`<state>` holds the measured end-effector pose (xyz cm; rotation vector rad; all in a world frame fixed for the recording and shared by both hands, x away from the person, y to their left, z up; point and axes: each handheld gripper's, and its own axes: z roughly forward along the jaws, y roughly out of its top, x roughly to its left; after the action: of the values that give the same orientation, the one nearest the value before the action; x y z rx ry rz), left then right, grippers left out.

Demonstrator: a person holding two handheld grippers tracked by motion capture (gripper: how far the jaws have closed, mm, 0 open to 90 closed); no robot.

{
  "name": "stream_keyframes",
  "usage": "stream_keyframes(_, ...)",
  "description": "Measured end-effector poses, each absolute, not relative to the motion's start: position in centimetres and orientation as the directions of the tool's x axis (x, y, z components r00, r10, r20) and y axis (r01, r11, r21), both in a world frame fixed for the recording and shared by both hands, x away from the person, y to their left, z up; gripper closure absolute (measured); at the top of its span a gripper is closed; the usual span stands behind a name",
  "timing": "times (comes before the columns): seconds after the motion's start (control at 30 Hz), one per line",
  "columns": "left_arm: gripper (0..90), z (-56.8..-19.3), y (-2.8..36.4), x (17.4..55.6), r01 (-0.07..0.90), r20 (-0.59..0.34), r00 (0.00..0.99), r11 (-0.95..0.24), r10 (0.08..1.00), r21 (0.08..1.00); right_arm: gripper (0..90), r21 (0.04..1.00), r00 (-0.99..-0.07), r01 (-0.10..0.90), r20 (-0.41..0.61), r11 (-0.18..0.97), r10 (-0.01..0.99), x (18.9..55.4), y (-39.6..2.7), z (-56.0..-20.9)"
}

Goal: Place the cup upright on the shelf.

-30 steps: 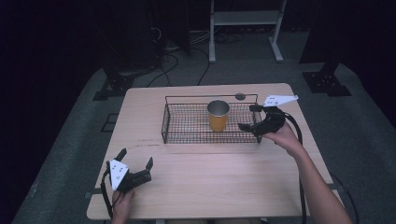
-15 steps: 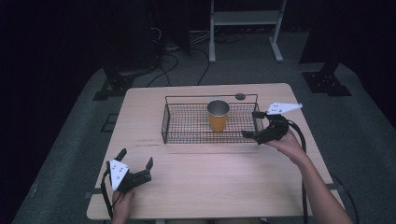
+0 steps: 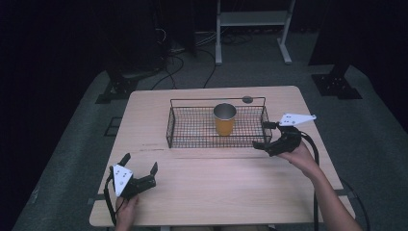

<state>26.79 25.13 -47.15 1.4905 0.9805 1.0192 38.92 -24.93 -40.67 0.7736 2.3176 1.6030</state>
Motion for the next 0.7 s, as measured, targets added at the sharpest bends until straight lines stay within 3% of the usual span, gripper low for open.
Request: stream_keyframes(0.7,0.0,-47.2,25.2,26.8,0.069,0.103,0.304,-0.130,0.947,0.989,0.0,0.925,-0.836,0.284,0.110,0.253,0.538,36.2,-26.0,-41.9)
